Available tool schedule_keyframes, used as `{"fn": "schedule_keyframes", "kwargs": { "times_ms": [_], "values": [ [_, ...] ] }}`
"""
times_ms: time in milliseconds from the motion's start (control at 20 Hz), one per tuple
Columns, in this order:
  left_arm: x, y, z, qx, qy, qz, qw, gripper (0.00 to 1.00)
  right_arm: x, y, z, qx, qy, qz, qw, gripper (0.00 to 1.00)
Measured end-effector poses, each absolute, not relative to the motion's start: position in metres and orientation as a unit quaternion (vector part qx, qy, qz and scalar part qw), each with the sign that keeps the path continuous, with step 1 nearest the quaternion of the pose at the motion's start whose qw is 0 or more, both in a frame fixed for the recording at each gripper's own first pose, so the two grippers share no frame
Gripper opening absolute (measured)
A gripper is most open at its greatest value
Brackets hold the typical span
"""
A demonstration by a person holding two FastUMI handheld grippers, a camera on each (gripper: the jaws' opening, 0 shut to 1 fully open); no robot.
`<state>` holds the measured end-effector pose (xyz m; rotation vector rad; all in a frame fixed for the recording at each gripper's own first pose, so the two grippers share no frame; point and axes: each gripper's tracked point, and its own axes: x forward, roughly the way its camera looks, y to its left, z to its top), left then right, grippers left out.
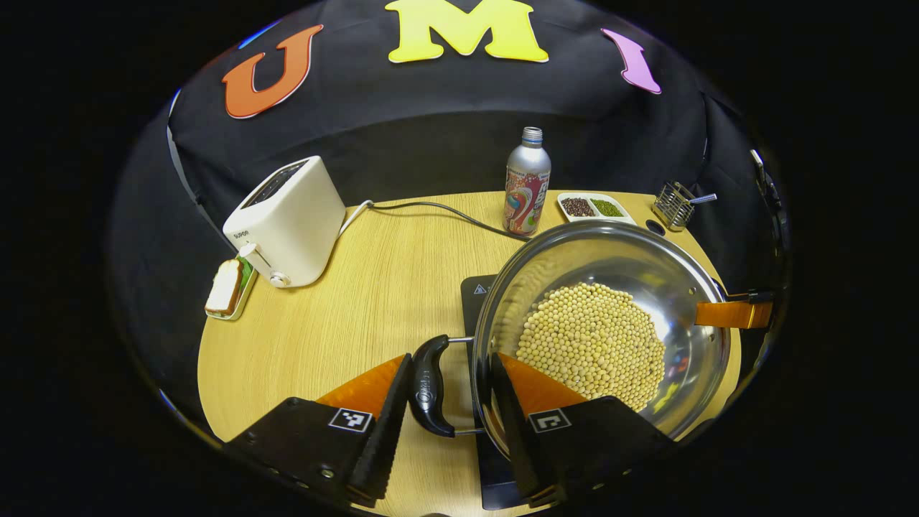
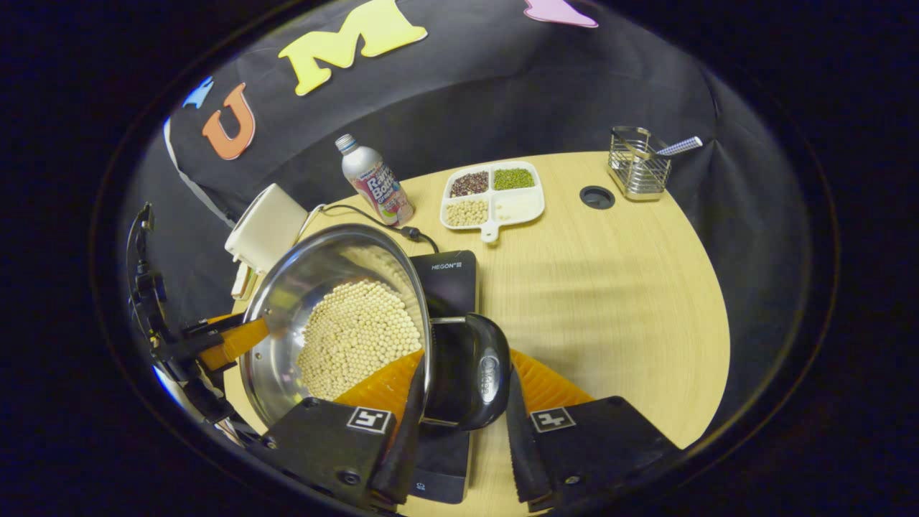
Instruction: First push the handle of the pot to place it horizontally, then grasp the pot with both hands and set it on the induction cooktop.
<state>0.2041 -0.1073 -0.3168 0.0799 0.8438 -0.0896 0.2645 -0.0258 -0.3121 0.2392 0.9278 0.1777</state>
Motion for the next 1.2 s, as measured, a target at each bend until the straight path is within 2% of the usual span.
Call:
{"fn": "schedule_keyframes", "kwargs": {
  "times_ms": [50, 100, 150, 200, 350, 400, 500, 650, 700, 750, 850, 1200],
  "values": [
    [0.21, -0.103, -0.308, 0.048, 0.387, -0.037, 0.92, 0.66, 0.265, -0.027, -0.313, 0.111, 0.441, 0.08, 0.887, 0.58],
    [0.211, -0.102, -0.3, 0.049, 0.37, -0.037, 0.927, 0.9, 0.266, -0.028, -0.309, 0.107, 0.432, 0.08, 0.892, 0.62],
    [0.209, -0.104, -0.295, 0.046, 0.364, -0.038, 0.929, 0.9, 0.266, -0.028, -0.303, 0.102, 0.422, 0.081, 0.897, 0.65],
    [0.205, -0.102, -0.292, 0.047, 0.36, -0.037, 0.931, 0.98, 0.266, -0.028, -0.301, 0.092, 0.409, 0.086, 0.904, 0.66],
    [0.205, -0.094, -0.279, 0.062, 0.336, -0.031, 0.939, 0.97, 0.276, -0.041, -0.274, 0.056, 0.345, 0.074, 0.934, 0.77],
    [0.203, -0.095, -0.278, 0.058, 0.337, -0.034, 0.939, 0.97, 0.272, -0.04, -0.268, 0.047, 0.339, 0.075, 0.937, 0.76],
    [0.2, -0.094, -0.275, 0.058, 0.334, -0.032, 0.94, 0.97, 0.271, -0.04, -0.263, 0.031, 0.332, 0.074, 0.94, 0.86],
    [0.197, -0.101, -0.269, 0.056, 0.329, -0.043, 0.942, 0.97, 0.268, -0.042, -0.257, 0.021, 0.323, 0.063, 0.944, 0.86],
    [0.196, -0.1, -0.265, 0.057, 0.324, -0.043, 0.943, 1.0, 0.266, -0.04, -0.253, 0.02, 0.319, 0.061, 0.945, 0.86],
    [0.194, -0.1, -0.259, 0.056, 0.318, -0.042, 0.946, 0.97, 0.264, -0.041, -0.248, 0.017, 0.314, 0.06, 0.947, 0.86],
    [0.191, -0.1, -0.249, 0.055, 0.304, -0.042, 0.95, 0.97, 0.26, -0.037, -0.238, 0.011, 0.303, 0.061, 0.951, 0.86],
    [0.173, -0.091, -0.184, 0.052, 0.237, -0.044, 0.969, 0.97, 0.23, -0.016, -0.171, -0.024, 0.236, 0.062, 0.969, 0.86]
  ]
}}
